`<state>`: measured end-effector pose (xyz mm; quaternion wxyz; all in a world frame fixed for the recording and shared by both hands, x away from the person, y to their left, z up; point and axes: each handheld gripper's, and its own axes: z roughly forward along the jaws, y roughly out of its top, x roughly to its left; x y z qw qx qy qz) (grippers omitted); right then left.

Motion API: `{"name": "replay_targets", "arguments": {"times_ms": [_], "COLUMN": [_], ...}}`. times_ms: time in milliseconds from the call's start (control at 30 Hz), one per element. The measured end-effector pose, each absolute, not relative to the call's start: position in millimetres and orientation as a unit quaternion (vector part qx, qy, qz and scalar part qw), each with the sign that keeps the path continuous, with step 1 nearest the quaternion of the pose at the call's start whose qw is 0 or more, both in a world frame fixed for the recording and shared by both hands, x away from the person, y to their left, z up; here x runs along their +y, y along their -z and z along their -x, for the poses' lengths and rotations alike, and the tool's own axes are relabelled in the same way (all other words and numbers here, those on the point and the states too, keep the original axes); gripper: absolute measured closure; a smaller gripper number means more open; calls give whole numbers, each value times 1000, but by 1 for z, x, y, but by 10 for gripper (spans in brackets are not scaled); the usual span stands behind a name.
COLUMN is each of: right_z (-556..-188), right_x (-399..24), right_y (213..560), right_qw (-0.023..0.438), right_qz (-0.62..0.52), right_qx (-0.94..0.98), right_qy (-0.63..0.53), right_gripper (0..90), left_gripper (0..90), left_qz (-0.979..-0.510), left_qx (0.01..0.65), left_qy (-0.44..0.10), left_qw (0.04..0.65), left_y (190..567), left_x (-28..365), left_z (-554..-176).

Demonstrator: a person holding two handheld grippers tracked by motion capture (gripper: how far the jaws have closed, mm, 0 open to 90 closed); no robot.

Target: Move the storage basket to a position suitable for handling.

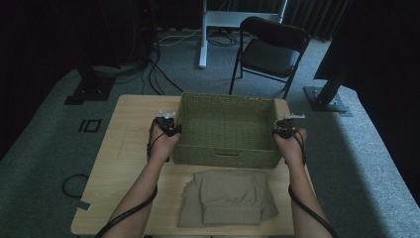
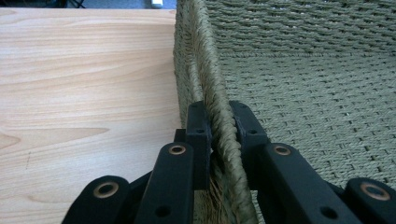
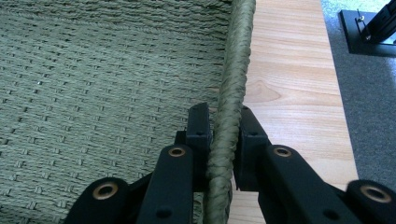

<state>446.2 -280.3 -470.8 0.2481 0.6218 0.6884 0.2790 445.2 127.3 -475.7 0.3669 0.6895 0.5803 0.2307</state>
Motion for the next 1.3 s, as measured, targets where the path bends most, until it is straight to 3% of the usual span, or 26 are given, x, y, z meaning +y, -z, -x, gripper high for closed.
{"name": "replay_targets", "arguments": {"times_ms": [1067, 1167, 1300], "right_z": [-444, -444, -444], "right_x": [-309, -308, -310], "right_y": [471, 471, 472], "right_qw": [240, 242, 231], "right_qz": [-625, -622, -622], "right_qx": [687, 689, 688], "right_qy": [-284, -282, -294], "right_gripper": [789, 731, 620], "left_gripper": [795, 760, 645], "left_qz": [-697, -705, -711], "left_qx": [574, 564, 560], "left_qy": [-224, -229, -221], "left_qw": [367, 364, 364], "left_y": [475, 475, 474], "left_x": [104, 103, 103], "left_z": [-442, -442, -444]}}
